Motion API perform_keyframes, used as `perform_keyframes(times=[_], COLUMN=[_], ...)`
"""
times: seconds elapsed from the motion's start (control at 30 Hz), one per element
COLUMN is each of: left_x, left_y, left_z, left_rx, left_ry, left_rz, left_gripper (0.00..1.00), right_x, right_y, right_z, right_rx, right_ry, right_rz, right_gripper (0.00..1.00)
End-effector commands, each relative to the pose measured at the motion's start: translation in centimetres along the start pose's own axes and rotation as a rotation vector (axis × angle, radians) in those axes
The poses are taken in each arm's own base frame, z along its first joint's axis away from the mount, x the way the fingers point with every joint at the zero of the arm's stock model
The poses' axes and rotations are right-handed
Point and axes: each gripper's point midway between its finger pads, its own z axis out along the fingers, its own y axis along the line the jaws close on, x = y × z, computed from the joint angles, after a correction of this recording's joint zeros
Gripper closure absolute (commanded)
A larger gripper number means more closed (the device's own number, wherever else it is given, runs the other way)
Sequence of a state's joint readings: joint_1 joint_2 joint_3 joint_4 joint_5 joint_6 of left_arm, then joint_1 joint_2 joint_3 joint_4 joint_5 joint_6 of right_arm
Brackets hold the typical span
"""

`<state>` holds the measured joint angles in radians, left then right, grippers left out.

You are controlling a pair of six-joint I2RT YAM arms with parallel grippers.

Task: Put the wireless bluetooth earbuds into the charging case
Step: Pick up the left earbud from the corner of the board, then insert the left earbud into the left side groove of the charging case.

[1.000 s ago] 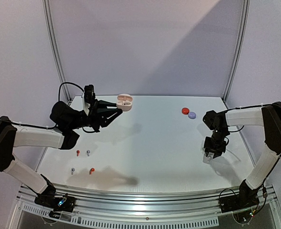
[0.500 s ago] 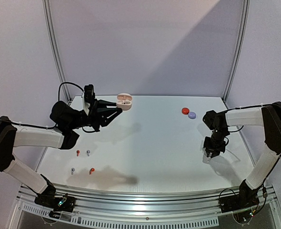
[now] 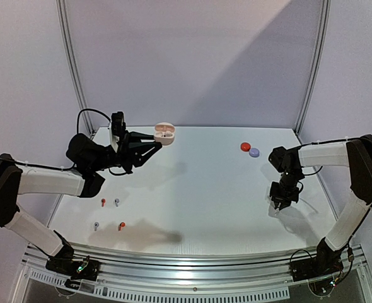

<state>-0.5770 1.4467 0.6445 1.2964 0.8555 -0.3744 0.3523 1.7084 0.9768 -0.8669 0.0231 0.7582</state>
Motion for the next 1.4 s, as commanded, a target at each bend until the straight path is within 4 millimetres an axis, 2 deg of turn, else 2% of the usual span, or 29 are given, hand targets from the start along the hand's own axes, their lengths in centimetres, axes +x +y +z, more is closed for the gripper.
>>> perform_keyframes(times=[0.0, 0.2, 0.33, 0.43, 0.5, 0.6, 0.7, 0.8, 0.87, 0.97, 1.07, 1.17, 1.23, 1.3, 1.37], left_x=[-0.3, -0.2, 0.1, 0.3, 0.4, 0.3, 0.1, -0.2, -0.4, -1.1, -1.7, -2.0, -2.2, -2.4, -2.7], left_y=[0.6, 1.3, 3.3, 5.0, 6.1, 7.4, 7.7, 8.0, 8.4, 8.5, 8.2, 8.1, 8.1, 8.5, 8.7], left_z=[-0.2, -0.3, -0.6, -1.1, -1.3, -1.6, -1.4, -1.3, -1.2, -0.9, -0.4, -0.3, -0.3, -0.6, -0.7], left_rx=[-0.020, -0.061, -0.182, -0.285, -0.349, -0.424, -0.448, -0.471, -0.495, -0.514, -0.517, -0.527, -0.539, -0.574, -0.597], left_ry=[-0.001, -0.003, -0.004, -0.001, 0.001, -0.003, -0.014, -0.030, -0.041, -0.059, -0.075, -0.081, -0.086, -0.086, -0.093], left_rz=[0.018, 0.041, 0.080, 0.133, 0.165, 0.194, 0.196, 0.193, 0.193, 0.236, 0.289, 0.325, 0.328, 0.348, 0.353], left_gripper=[1.00, 1.00, 1.00, 1.00, 1.00, 1.00, 1.00, 1.00, 1.00, 1.00, 1.00, 1.00, 1.00, 1.00, 1.00], right_x=[-0.1, -1.2, -2.3, -3.7, -4.1, -4.8, -4.3, -3.1, -1.7, 1.6, 4.7, 7.4, 9.2, 10.8, 11.8], right_y=[0.2, 0.7, 2.1, 4.6, 7.3, 11.5, 15.9, 19.6, 22.3, 26.3, 28.7, 30.9, 32.0, 33.0, 34.2], right_z=[0.0, -1.7, -4.1, -8.0, -11.5, -18.1, -25.0, -31.1, -34.7, -39.7, -44.2, -47.5, -48.8, -49.7, -49.7], right_rx=[0.001, -0.006, -0.007, -0.028, -0.062, -0.134, -0.236, -0.351, -0.455, -0.613, -0.718, -0.821, -0.858, -0.854, -0.823], right_ry=[0.014, -0.017, -0.086, -0.182, -0.273, -0.444, -0.620, -0.775, -0.863, -1.010, -1.167, -1.282, -1.349, -1.423, -1.469], right_rz=[0.004, -0.024, -0.083, -0.141, -0.209, -0.316, -0.408, -0.480, -0.528, -0.625, -0.702, -0.741, -0.773, -0.824, -0.864], right_gripper=[0.96, 1.00, 1.00, 1.00, 1.00, 1.00, 1.00, 1.00, 1.00, 1.00, 1.00, 1.00, 1.00, 1.00, 1.00])
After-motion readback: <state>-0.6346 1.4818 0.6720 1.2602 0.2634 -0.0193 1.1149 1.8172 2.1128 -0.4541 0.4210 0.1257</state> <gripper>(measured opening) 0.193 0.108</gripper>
